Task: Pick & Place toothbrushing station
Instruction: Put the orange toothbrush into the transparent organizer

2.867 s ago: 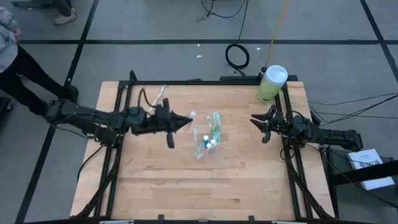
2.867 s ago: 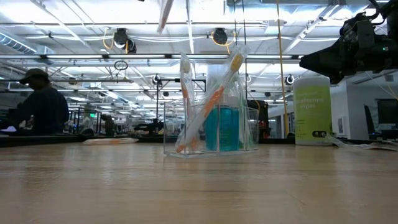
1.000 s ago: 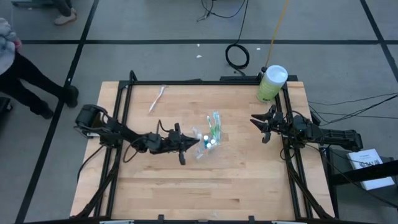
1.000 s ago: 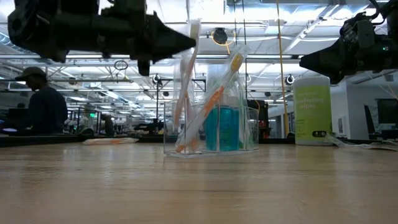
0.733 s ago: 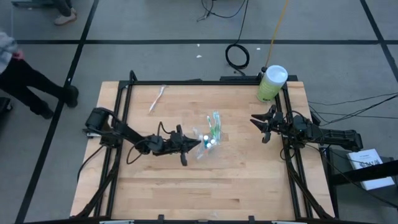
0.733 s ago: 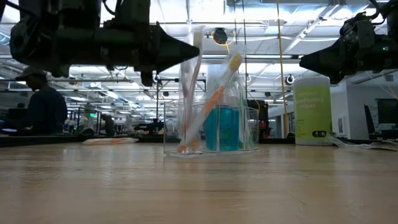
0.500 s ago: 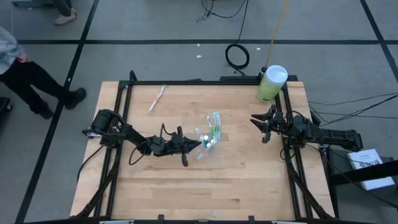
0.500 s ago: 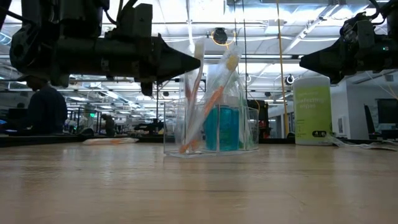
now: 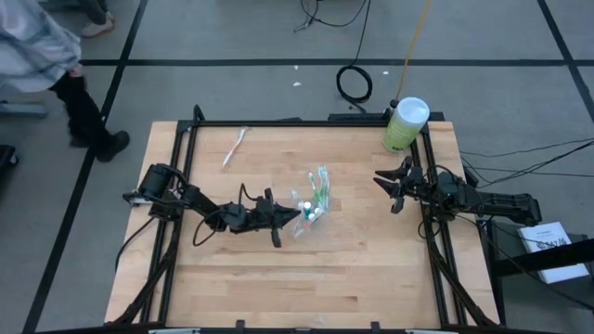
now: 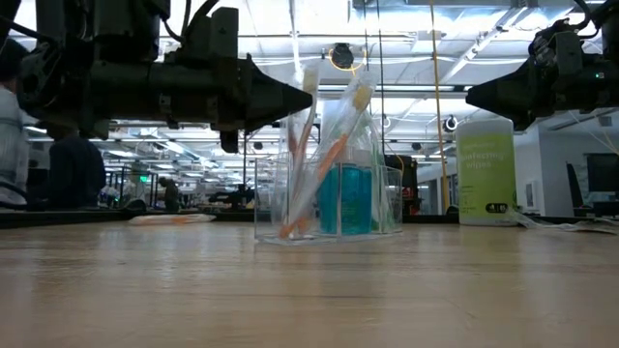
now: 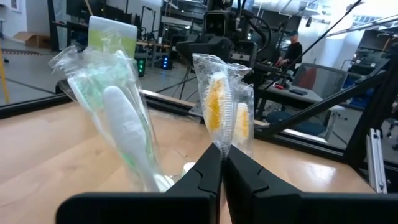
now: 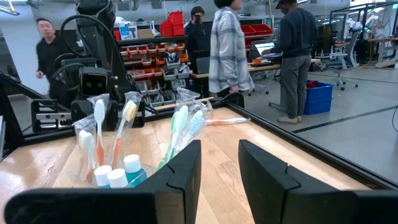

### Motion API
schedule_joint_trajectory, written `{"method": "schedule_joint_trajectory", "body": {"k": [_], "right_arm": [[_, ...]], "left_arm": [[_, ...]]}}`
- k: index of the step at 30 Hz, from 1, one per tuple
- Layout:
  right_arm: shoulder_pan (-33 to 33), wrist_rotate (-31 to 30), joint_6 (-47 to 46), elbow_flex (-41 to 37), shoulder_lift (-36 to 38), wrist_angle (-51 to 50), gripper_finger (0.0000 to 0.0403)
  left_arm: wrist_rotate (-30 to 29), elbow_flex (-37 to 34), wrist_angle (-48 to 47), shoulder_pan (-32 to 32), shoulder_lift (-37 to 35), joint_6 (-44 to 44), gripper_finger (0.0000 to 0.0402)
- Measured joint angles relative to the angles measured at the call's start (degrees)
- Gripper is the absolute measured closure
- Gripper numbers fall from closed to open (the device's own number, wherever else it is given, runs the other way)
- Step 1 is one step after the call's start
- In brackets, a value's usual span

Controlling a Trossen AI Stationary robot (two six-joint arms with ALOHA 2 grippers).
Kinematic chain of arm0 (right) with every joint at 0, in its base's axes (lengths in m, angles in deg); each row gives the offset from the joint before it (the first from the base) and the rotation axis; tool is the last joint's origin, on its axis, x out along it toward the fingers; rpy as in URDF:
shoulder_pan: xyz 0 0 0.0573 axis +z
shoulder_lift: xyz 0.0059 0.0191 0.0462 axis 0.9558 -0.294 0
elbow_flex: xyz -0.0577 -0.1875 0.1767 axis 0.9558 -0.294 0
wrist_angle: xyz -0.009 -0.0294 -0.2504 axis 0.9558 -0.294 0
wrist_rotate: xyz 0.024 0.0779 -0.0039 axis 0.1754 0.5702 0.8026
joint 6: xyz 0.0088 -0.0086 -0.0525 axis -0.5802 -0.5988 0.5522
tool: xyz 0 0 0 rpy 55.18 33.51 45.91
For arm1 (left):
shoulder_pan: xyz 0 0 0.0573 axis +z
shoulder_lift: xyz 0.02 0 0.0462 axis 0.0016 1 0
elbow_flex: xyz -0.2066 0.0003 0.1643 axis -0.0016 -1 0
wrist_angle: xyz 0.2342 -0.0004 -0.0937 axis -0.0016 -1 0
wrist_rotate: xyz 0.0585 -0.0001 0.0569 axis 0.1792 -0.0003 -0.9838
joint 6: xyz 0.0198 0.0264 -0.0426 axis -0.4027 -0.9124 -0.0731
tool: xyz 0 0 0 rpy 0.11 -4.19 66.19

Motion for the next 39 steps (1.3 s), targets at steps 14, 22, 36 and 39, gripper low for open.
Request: {"method": "schedule_joint_trajectory", "body": {"k": [14,22,36,39], "right_arm": [[0.0,0.0,0.0,-0.1,0.0,0.0,0.0305],[0.0,0.0,0.0,-0.1,0.0,0.0,0.0305],[0.0,0.0,0.0,-0.1,0.0,0.0,0.0305],[0.0,0.0,0.0,0.0,0.0,0.0,0.0305]], "left_arm": [[-2.6,0.0,0.0,0.0,0.0,2.2,0.0302],[-2.5,0.0,3.1,0.0,0.0,1.6,0.0199],[-1.4,0.2,1.3,-0.4,-10.5,-8.9,0.0169],[-3.9,0.2,-4.9,-0.3,-16.5,-10.9,0.0169]]}}
